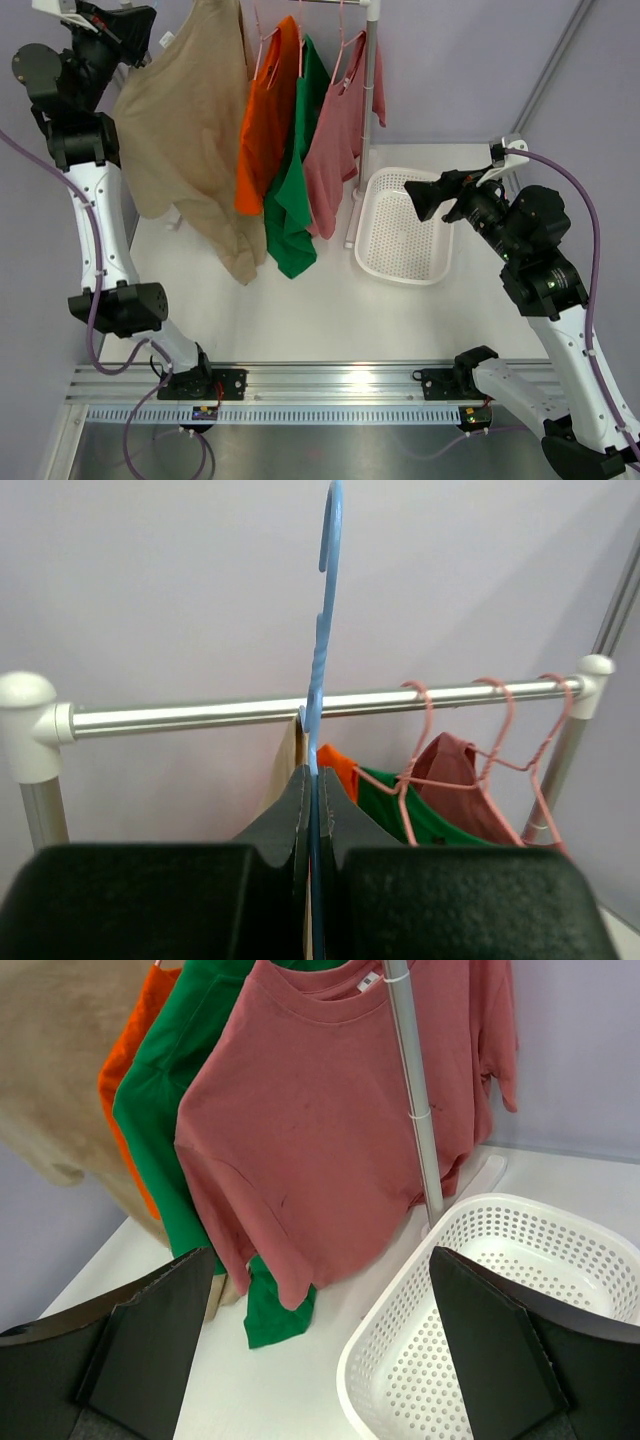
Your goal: Remove the t-shirt from the hanger
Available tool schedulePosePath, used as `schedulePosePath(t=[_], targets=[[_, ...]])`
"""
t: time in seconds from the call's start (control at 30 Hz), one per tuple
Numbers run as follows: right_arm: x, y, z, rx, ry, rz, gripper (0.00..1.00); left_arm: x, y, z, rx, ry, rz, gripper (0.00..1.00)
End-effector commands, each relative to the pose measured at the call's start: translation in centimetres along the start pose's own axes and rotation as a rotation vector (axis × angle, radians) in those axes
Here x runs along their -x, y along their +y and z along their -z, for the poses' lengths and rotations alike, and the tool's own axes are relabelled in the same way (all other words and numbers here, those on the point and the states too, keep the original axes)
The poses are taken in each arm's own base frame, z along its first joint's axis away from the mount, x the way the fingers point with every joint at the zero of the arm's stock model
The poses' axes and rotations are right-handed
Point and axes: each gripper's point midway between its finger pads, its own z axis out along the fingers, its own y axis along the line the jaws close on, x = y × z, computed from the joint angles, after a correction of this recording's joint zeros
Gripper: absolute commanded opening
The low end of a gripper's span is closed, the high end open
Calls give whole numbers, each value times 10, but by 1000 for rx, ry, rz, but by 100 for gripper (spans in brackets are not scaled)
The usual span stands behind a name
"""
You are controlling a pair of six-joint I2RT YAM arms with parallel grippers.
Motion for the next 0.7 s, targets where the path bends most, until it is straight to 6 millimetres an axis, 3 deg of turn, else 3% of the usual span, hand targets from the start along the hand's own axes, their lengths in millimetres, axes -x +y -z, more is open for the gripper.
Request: schedulePosePath(t=[0.0,0.07,0.1,0.13,0.17,0.2,0.23,0.3,0.33,0.4,0.43,0.5,0.53,0.67], targets=[[5,7,3,23,-4,-9,99,48,-24,18,26,-107,-53,0],[2,7,3,23,7,-16,100,39,-27,25,46,-93,-41,0],[0,7,3,23,13,-15,100,49,-40,35,52,-113,-57,0],[-2,6,2,20,20,-21,99,25,-30,40,92,-73,-45,0],[-4,6,1,26,27,-22,100,24,-30,46,124,-78,-49,0],[-6,7,-1,31,36,-22,99,36,-46,59,125,-103,-72,0],[-7,8,-1,38,40,-23,100,17,-41,67,152,-71,-68,0],[-13,11,-6,63,55,-28,100,15,-46,82,189,-70,-67,0],[-14,12,-6,69,57,-30,99,27,-59,97,198,-93,-80,0],[-15,16,-8,96,58,-35,100,11,-57,113,246,-65,-54,0],[-16,18,-8,111,61,-38,99,20,-71,127,245,-90,-55,0],[-18,33,-7,200,72,-40,99,-1,-69,140,288,-51,-30,0],[-21,44,-5,263,92,-45,99,2,-75,150,299,-60,-34,0],[-41,55,-13,358,190,-66,99,-37,-61,171,418,70,19,0]])
